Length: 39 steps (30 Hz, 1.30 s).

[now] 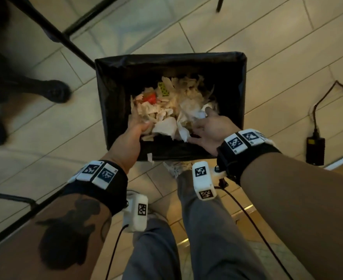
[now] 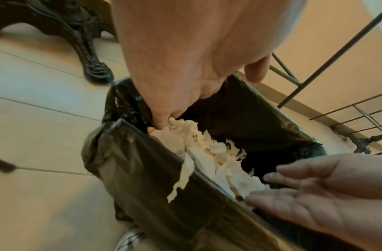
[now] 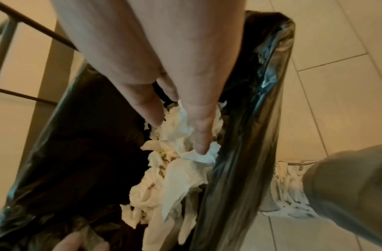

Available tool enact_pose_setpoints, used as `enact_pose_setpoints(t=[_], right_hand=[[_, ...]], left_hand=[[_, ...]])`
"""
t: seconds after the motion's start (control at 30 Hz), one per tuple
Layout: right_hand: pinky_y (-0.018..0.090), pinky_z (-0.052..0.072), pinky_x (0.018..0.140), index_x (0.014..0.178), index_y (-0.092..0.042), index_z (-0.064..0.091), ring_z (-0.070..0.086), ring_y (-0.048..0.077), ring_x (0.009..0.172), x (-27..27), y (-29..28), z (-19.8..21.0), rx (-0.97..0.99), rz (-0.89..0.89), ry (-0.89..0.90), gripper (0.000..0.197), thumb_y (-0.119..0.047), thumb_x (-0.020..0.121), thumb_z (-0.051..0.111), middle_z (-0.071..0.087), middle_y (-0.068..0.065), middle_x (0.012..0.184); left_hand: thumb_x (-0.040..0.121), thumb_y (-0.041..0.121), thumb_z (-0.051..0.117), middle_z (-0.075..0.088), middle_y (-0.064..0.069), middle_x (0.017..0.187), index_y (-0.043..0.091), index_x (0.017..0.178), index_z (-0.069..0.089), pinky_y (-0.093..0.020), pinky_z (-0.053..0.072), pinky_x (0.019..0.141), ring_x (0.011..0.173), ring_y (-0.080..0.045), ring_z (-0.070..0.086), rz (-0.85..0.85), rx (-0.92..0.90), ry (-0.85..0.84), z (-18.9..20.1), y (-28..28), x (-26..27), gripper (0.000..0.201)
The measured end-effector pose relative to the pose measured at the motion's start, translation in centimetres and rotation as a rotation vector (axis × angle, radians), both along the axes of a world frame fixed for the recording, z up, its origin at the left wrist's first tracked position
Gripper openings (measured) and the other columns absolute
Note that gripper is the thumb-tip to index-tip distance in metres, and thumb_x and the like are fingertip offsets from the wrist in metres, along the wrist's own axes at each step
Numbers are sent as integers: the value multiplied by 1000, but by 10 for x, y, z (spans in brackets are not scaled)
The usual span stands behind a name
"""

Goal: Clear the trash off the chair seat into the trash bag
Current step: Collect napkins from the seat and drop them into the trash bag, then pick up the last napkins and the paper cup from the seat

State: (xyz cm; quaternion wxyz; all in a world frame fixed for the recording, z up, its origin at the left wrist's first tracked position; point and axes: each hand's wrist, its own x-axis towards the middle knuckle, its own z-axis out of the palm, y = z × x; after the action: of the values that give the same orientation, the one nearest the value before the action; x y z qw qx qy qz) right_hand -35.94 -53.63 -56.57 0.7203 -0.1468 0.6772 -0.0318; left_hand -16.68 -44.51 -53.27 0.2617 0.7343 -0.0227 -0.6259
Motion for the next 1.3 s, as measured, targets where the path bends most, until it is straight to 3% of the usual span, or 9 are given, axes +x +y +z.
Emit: enact_pose_setpoints(t=[0.07, 0.17, 0.3, 0.43, 0.63, 0.87, 0.97, 1.1, 1.3], right_hand=[[45, 60, 79, 153, -27, 32, 58, 40, 124, 1, 4, 7, 14, 97, 45, 80, -2, 82, 61, 50, 16, 142], [45, 52, 92, 154, -32, 32, 53, 37, 129, 7, 8, 22, 74, 60, 78, 79, -2, 88, 63, 53, 14, 139], [49, 55, 94, 127, -11, 59, 61, 30, 94, 16, 12, 60, -2, 380, 202, 30, -9, 97, 58, 61, 13, 106], [30, 44, 46, 122, 3, 57, 53, 27, 58, 51, 19, 115, -152, 713, 128, 24, -1, 99, 54, 57, 16, 73], [31, 50, 61, 104, -11, 66, 68, 27, 76, 125, 54, 221, -456, 1270, 149, 9, -14, 97, 61, 70, 13, 90], [42, 58, 78, 102, -32, 67, 71, 19, 87, 254, 147, 371, -813, 1555, -175, 11, -25, 96, 65, 73, -5, 90], [19, 46, 68, 111, -41, 57, 62, 2, 89, 314, 212, 453, -1029, 1678, -415, 19, -30, 96, 61, 62, -16, 105], [20, 48, 76, 136, -39, 47, 57, 7, 96, 380, 278, 501, -1255, 1911, -491, 44, -37, 94, 61, 48, -8, 126], [27, 50, 83, 131, -30, 55, 55, 17, 99, 442, 325, 494, -1494, 2210, -268, 34, -33, 97, 57, 49, 1, 124]], left_hand=[[100, 40, 54, 54, 24, 110, 50, 122, 51, -14, 39, 82, 101, 4, 51, -26, 29, 26, 8, 1, 8, 24], [96, 39, 56, 47, 17, 145, 40, 151, 41, -19, 39, 106, 128, -1, 48, 64, -55, 105, 26, 1, 24, 57], [106, 23, 46, 58, 19, 125, 30, 144, 49, 1, 46, 73, 90, 21, 60, 7, -177, -7, 98, 12, 46, 39], [101, 13, 59, 68, 5, 125, 14, 137, 60, -9, 49, 87, 101, 12, 65, 36, -315, -179, 177, 48, 77, 37], [93, 32, 71, 72, 9, 114, 35, 121, 67, -20, 55, 84, 103, -4, 68, 139, -438, -374, 330, 163, 108, 28], [83, 44, 78, 73, 12, 106, 43, 108, 73, -14, 54, 76, 101, -8, 70, 453, -390, -852, 475, 336, 102, 25], [79, 44, 70, 66, 16, 108, 43, 107, 71, -14, 53, 75, 99, -4, 67, 492, -245, -1134, 495, 400, 106, 28], [82, 59, 68, 44, 36, 125, 58, 124, 49, -23, 48, 86, 114, 9, 50, 533, 43, -1215, 486, 457, 115, 46], [75, 53, 80, 22, -1, 165, 38, 153, 32, -32, 28, 109, 148, -20, 27, 563, 197, -1260, 468, 478, 158, 93]])
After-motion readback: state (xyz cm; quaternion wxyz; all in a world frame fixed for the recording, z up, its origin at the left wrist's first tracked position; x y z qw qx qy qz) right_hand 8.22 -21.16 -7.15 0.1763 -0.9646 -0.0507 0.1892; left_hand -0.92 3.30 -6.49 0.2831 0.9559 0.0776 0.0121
